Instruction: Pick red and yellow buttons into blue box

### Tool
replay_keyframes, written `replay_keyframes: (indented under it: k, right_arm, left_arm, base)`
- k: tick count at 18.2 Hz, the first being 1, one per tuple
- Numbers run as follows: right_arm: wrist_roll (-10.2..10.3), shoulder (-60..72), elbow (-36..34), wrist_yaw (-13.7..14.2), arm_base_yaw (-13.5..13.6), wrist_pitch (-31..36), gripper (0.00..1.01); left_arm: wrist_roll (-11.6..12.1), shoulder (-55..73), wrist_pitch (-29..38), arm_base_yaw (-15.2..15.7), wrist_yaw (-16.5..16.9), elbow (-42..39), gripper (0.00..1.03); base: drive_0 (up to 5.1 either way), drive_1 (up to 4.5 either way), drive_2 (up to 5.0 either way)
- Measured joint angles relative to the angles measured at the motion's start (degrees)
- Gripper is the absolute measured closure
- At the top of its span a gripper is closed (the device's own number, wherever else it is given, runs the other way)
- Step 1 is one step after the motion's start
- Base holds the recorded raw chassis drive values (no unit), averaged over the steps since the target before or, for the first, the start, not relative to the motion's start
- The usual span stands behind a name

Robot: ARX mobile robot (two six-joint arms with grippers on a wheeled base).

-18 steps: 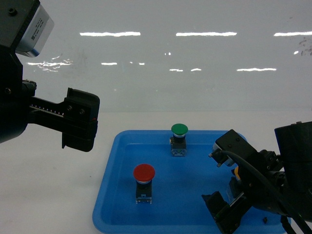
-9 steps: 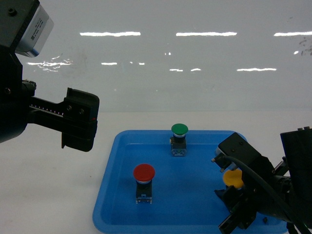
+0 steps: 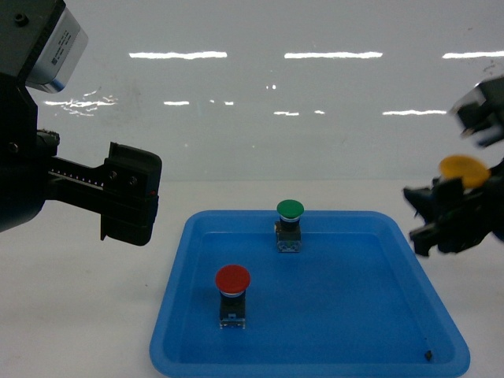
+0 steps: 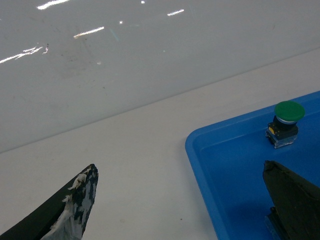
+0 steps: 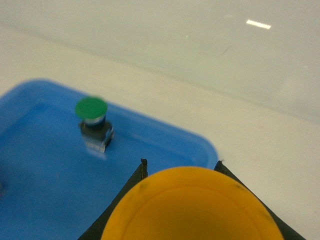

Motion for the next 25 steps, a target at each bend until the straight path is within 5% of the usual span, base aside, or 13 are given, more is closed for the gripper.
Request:
replay_keyframes:
  k: [3, 4, 7, 14, 25]
  right_arm:
    - [7.5, -13.3, -6.3, 5.3, -1.9, 3.8, 0.67]
    - [10.4, -19.4, -10.4, 9.2, -2.6, 4.7, 0.67]
    - [14.4, -32.1, -18.0, 13.9, -3.2, -0.6, 0.67]
    - [14.5, -32.8, -20.4, 11.2, -3.2, -3.3, 0.67]
    - [14.5, -33.0, -20.3, 11.2, -3.2, -3.3, 0.67]
  left_arm:
    - [0.0, 0.0, 0.0, 0.0, 0.0, 0.0, 0.05]
    - [0.0, 0.0, 0.0, 0.0, 0.0, 0.0, 0.05]
    - [0.0, 0.0, 0.0, 0.0, 0.0, 0.0, 0.05]
    - [0.0, 0.0, -0.2, 0.0, 0.0, 0.0, 0.05]
    - [-6.6, 18.5, -23.4, -6.1, 9.1, 22.3, 0.05]
  base:
    - [0.0, 0.0, 0.0]
    - [0.0, 0.0, 0.0]
    - [0.0, 0.0, 0.0]
    - [0.0, 0.0, 0.0]
    - [0.0, 0.0, 0.0]
